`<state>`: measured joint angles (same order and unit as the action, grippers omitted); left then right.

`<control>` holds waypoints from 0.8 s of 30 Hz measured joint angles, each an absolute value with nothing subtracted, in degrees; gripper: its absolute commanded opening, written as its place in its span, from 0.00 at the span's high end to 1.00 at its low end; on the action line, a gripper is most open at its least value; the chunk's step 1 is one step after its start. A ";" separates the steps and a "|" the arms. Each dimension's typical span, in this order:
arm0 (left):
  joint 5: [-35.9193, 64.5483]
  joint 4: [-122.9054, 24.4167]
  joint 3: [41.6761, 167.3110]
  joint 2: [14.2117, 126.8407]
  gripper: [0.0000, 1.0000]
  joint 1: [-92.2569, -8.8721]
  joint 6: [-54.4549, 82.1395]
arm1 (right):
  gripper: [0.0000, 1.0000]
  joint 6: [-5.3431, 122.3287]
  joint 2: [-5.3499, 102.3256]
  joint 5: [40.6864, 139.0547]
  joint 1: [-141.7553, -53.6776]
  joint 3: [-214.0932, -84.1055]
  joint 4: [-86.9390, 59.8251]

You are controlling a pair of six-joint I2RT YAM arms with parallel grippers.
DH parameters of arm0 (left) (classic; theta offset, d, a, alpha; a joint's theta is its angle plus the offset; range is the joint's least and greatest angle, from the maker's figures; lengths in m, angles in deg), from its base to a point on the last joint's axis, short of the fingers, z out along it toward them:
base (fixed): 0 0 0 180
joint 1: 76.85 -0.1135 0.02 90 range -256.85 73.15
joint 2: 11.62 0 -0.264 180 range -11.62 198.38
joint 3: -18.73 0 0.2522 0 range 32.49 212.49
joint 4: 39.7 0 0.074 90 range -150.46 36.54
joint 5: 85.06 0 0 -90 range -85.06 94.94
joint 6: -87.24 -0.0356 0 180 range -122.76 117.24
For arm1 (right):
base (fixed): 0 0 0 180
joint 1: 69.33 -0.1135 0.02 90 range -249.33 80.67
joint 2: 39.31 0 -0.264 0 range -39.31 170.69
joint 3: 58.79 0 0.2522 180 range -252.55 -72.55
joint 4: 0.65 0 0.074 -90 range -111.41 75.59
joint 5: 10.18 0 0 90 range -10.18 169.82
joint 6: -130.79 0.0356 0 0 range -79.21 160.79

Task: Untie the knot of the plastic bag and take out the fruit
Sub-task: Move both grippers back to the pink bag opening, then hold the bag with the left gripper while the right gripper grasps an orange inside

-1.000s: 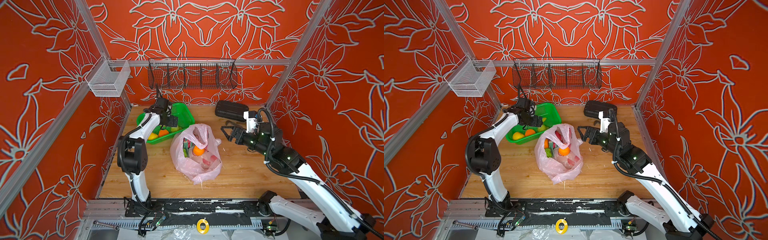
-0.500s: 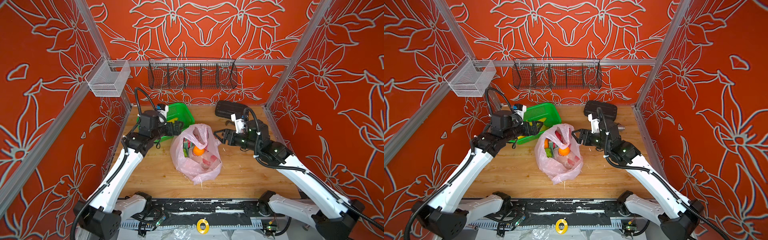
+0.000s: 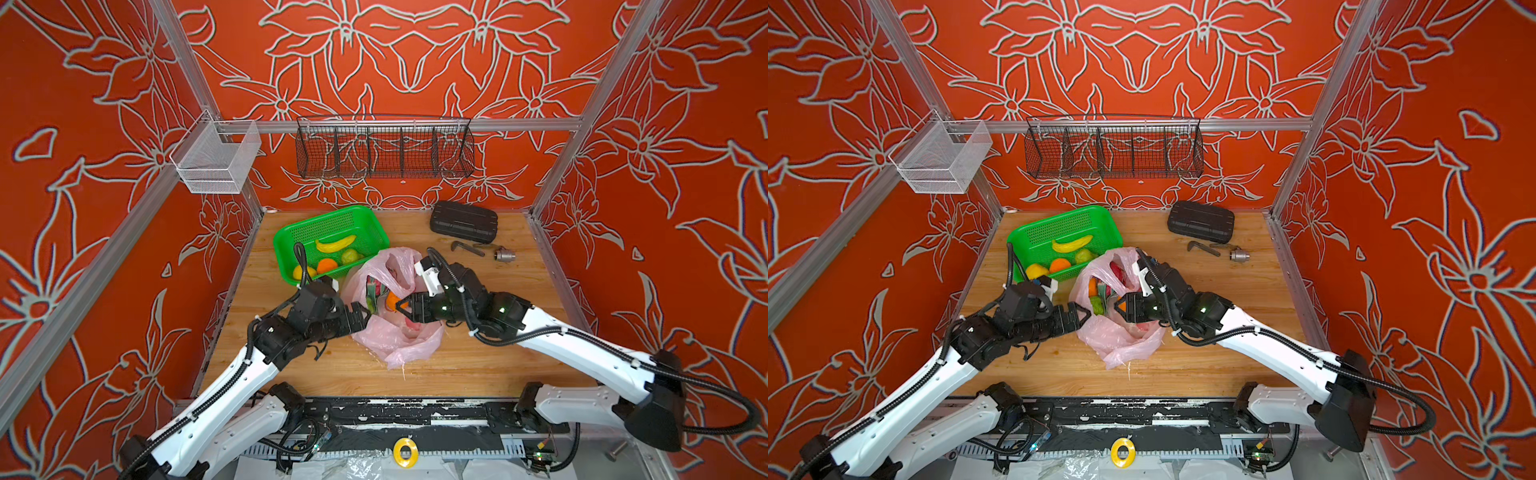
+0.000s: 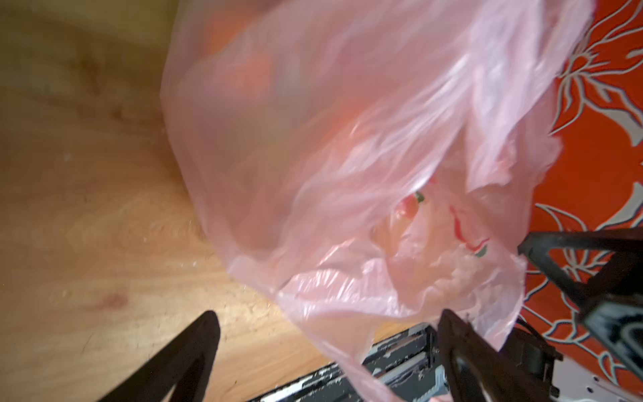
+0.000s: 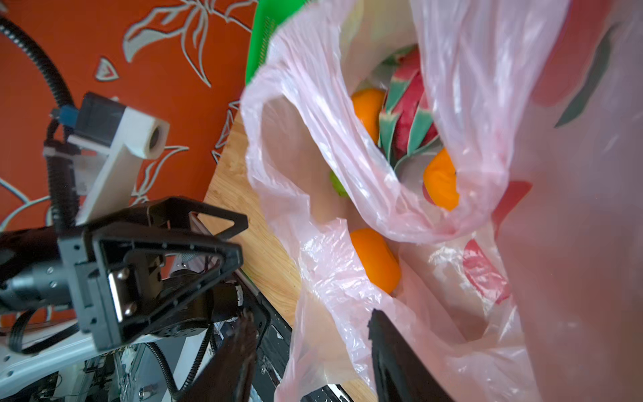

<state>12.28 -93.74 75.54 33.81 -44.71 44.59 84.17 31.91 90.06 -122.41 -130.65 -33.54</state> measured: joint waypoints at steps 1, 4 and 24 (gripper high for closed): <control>12.28 -94.15 74.27 33.22 0.05 -44.15 45.97 | 0.47 84.58 32.76 89.23 -123.13 -130.50 -33.43; 12.56 -93.98 70.60 32.61 0.04 -42.88 49.53 | 0.48 86.14 35.45 86.01 -125.78 -130.04 -33.06; 22.66 -79.44 65.36 51.12 0.69 -42.35 46.88 | 0.48 97.87 52.54 77.34 -127.86 -131.02 -32.56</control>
